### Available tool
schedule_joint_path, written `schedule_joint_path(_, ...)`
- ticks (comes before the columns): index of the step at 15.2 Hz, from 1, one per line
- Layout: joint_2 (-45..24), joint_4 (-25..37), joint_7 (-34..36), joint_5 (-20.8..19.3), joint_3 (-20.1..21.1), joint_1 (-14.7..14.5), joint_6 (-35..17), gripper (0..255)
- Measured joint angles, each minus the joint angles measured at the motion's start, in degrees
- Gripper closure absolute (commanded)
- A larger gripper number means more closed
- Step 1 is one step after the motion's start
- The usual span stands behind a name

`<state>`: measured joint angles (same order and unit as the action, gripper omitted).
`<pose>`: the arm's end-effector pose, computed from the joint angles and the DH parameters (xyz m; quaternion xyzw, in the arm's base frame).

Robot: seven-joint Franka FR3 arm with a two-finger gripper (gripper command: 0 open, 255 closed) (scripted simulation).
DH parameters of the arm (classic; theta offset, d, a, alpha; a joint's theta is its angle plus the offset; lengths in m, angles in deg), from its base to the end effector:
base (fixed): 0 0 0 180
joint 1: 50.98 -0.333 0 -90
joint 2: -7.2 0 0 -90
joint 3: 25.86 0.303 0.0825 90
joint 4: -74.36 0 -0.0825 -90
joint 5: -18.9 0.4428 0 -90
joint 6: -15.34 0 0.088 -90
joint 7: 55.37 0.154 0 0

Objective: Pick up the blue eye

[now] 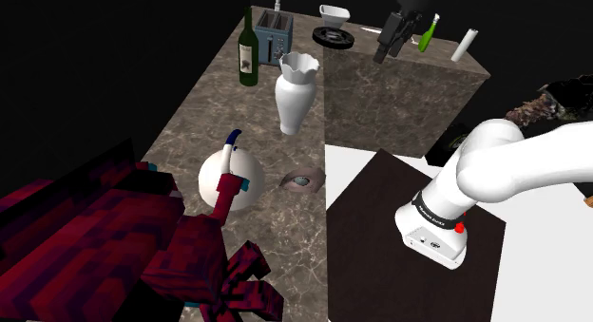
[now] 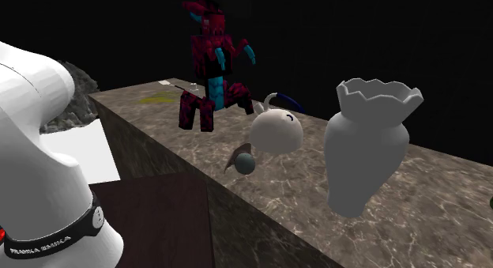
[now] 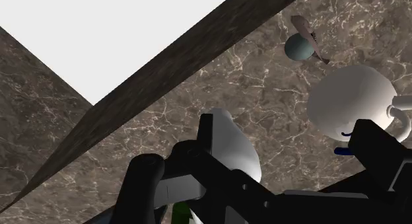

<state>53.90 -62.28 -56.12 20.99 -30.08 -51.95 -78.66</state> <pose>0.3773 -0.0182 0.5360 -0.9983 0.0118 -0.0358 0.0442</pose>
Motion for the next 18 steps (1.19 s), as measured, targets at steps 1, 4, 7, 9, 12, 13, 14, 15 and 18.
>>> schedule_joint_path(1,0.00,0.00,0.00,0.00,0.00,0.00,0.00,0)
schedule_joint_path(4,-1.45,-2.42,-1.98,0.77,-0.43,-1.22,-3.35,0)
schedule_joint_path(7,-3.31,-6.61,-4.73,1.97,-0.86,-2.99,-8.72,0)
schedule_joint_path(9,-5.41,-8.49,-6.49,3.07,-0.93,-4.47,-12.25,0)
schedule_joint_path(12,-9.20,-10.39,-9.92,4.55,-1.57,-6.54,-17.16,0)
schedule_joint_path(13,-10.76,-11.57,-11.27,5.14,-1.84,-7.26,-19.57,0)
schedule_joint_path(14,-11.99,-12.65,-12.20,5.90,-1.75,-8.17,-21.69,0)
schedule_joint_path(15,-13.19,-13.02,-13.13,6.63,-1.71,-9.06,-23.07,0)
schedule_joint_path(18,-17.50,-14.63,-17.16,8.75,-2.35,-11.43,-28.12,0)
